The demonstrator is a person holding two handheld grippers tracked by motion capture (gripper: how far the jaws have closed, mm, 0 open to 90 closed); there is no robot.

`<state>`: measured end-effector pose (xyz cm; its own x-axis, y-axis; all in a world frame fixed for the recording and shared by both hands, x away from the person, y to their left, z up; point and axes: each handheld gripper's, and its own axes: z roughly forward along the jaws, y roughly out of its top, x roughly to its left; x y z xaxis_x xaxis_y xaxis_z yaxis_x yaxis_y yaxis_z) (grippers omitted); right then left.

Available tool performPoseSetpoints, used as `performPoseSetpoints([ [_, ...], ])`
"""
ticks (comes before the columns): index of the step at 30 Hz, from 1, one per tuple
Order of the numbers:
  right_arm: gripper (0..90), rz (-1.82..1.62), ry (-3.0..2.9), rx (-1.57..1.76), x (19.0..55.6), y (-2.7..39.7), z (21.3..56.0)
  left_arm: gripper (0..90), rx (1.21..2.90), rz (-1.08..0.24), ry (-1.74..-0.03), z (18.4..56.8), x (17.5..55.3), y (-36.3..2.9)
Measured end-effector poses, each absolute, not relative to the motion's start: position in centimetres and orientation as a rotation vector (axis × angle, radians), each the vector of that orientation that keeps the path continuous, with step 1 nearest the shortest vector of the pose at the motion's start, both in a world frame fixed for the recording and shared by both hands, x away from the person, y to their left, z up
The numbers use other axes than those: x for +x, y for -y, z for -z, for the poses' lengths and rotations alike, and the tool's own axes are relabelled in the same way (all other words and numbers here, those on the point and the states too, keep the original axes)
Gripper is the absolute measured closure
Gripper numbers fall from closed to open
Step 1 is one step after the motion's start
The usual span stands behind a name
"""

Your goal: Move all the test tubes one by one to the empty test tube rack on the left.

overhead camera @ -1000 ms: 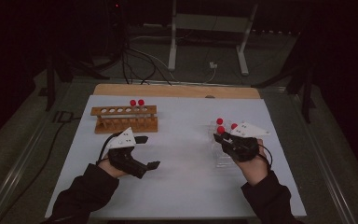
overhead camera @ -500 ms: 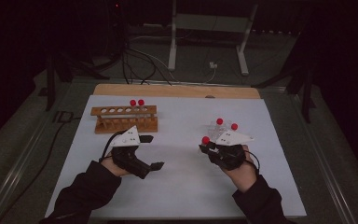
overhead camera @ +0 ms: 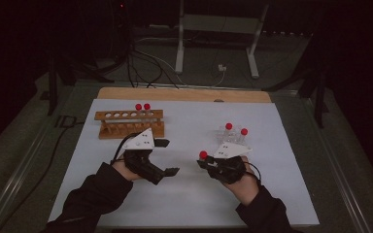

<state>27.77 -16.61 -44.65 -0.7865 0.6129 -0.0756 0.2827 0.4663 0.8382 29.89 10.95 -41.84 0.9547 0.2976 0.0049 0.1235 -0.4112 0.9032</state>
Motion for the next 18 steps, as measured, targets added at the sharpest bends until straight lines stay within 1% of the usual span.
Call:
performPoseSetpoints([
  [5, 75.1, -1.248, -2.38, 0.74, 27.6, 16.0, 44.9, 8.2, 2.003, -0.19, -0.277, 41.8, 29.9, -10.0],
  [6, 75.1, -1.247, -2.384, 0.734, 27.5, 15.9, 44.9, 10.3, 1.998, -0.19, -0.271, 41.8, 29.9, -9.9],
  [7, 75.1, -1.249, -2.389, 0.73, 27.4, 15.8, 45.0, 14.5, 1.995, -0.191, -0.272, 41.8, 30.0, -9.7],
  [10, 75.1, -1.25, -2.404, 0.721, 27.3, 15.4, 45.1, 17.9, 1.997, -0.192, -0.261, 41.7, 30.0, -9.1],
  [11, 75.1, -1.246, -2.408, 0.713, 27.3, 15.3, 45.2, 21.1, 1.993, -0.185, -0.251, 41.7, 30.1, -9.0],
  [13, 75.1, -1.25, -2.417, 0.71, 27.2, 15.1, 45.2, 23.8, 1.995, -0.19, -0.235, 41.7, 30.0, -8.5],
  [15, 75.1, -1.25, -2.424, 0.707, 27.2, 15.0, 45.3, 30.5, 1.993, -0.188, -0.229, 41.8, 30.0, -8.2],
  [18, 75.1, -1.254, -2.427, 0.705, 27.1, 14.9, 45.2, 35.6, 1.991, -0.192, -0.222, 41.9, 30.1, -7.8],
])
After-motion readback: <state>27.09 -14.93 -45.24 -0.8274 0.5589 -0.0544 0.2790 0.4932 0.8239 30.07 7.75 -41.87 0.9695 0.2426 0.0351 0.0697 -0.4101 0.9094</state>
